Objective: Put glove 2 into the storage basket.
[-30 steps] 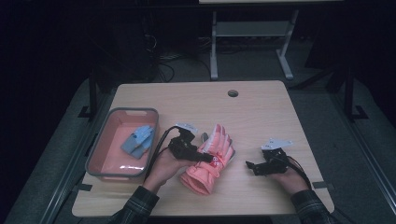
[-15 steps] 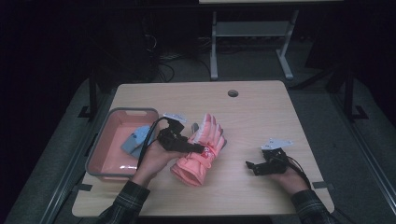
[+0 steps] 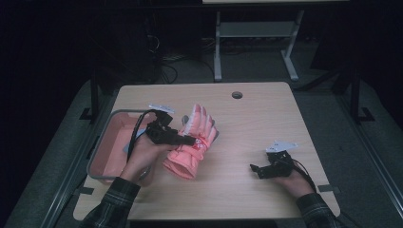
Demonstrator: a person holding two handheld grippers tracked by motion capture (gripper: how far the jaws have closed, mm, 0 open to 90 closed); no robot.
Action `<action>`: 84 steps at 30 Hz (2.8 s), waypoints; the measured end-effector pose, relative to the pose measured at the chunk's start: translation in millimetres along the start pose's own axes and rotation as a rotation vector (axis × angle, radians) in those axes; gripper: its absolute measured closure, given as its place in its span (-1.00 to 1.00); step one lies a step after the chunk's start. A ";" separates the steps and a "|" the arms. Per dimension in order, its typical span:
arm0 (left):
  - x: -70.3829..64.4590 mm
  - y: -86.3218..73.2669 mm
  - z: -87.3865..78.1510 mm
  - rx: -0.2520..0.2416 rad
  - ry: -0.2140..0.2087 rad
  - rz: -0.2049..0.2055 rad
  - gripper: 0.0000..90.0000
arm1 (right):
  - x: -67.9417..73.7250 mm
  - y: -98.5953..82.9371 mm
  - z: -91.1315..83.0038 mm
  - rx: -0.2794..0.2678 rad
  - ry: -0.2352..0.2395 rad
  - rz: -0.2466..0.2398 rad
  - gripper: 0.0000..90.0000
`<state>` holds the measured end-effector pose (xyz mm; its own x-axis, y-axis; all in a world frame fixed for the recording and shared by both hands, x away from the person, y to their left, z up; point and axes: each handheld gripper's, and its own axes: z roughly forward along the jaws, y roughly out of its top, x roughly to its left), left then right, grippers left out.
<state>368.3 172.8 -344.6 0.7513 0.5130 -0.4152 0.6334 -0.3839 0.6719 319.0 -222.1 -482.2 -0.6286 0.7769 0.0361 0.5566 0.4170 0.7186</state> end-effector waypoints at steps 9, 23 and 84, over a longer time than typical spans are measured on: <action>9.0 5.1 -32.7 -0.027 0.041 -0.020 0.29 | 0.2 0.2 0.4 0.000 0.003 -0.003 -0.78; 31.4 -3.8 -86.9 -0.077 0.133 -0.071 0.29 | 0.8 0.4 0.3 0.001 0.007 0.001 -0.78; 125.3 -93.1 -85.2 0.019 0.242 -0.271 -0.38 | 1.2 0.7 0.7 0.003 0.007 -0.005 -0.78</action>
<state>387.7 338.3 -406.9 0.4911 0.7642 -0.4181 0.8089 -0.2219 0.5444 319.0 -220.5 -482.1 -0.6348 0.7718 0.0374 0.5553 0.4221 0.7166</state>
